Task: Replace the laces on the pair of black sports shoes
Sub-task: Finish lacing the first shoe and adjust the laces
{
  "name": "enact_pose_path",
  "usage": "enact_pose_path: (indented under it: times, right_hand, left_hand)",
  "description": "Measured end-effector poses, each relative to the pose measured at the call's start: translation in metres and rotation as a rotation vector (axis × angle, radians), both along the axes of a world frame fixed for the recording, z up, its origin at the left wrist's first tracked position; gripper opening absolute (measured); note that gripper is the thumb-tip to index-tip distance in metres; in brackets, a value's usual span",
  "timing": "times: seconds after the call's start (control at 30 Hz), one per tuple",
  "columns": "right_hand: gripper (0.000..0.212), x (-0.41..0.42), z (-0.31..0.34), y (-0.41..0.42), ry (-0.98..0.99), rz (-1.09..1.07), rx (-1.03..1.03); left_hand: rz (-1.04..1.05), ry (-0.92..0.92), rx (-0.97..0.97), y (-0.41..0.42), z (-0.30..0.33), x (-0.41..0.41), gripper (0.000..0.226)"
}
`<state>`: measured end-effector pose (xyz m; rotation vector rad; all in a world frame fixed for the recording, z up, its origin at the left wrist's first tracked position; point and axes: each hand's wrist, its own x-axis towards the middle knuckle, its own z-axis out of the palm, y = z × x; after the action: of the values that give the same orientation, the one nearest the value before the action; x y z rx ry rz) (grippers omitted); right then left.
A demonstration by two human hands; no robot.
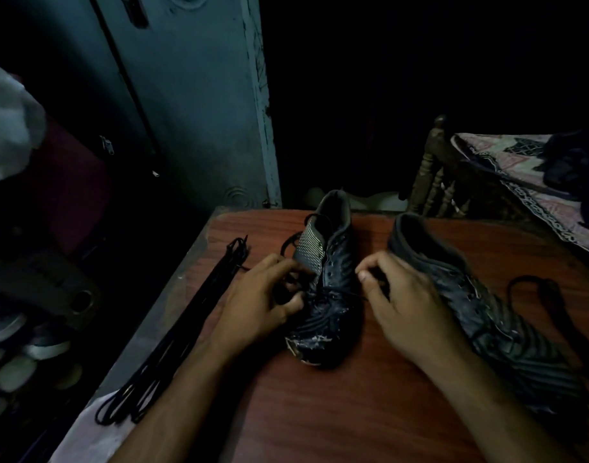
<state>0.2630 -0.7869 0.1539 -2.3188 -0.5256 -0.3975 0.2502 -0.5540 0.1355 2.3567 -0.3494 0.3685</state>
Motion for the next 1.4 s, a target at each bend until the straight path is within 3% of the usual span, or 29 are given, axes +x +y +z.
enact_pose_path:
  times: [0.1, 0.37, 0.53, 0.73, 0.97, 1.13, 1.23, 1.4]
  right_hand:
    - [0.013, 0.0, 0.0, 0.001, 0.207, -0.017, -0.169]
    - [0.022, 0.001, -0.003, 0.003, -0.014, -0.006, -0.173]
    - [0.04, 0.004, -0.007, -0.001, 0.033, 0.021, -0.115]
    - [0.047, 0.004, 0.002, -0.006, 0.122, 0.039, 0.211]
    - [0.041, -0.003, 0.011, -0.002, 0.433, 0.242, 0.7]
    - [0.047, 0.0, -0.003, 0.004, 0.32, 0.289, 0.557]
    - [0.051, 0.002, -0.008, 0.007, 0.253, 0.264, 0.487]
    - [0.054, 0.006, -0.006, -0.001, 0.158, 0.177, 0.514]
  left_hand:
    - [-0.017, -0.012, -0.018, 0.0, -0.001, 0.001, 0.038]
    - [0.001, 0.033, -0.103, -0.003, 0.0, 0.001, 0.042]
    - [0.006, 0.027, -0.085, -0.003, -0.001, 0.001, 0.031]
    - [0.035, 0.021, -0.038, 0.0, -0.005, 0.003, 0.028]
    - [-0.042, 0.005, 0.027, -0.003, 0.001, -0.002, 0.036]
    - [-0.194, -0.064, 0.03, -0.022, 0.026, -0.012, 0.046]
    - [-0.291, 0.071, -0.111, -0.039, 0.05, -0.013, 0.026]
    - [-0.223, 0.135, -0.067, -0.036, 0.065, -0.008, 0.007]
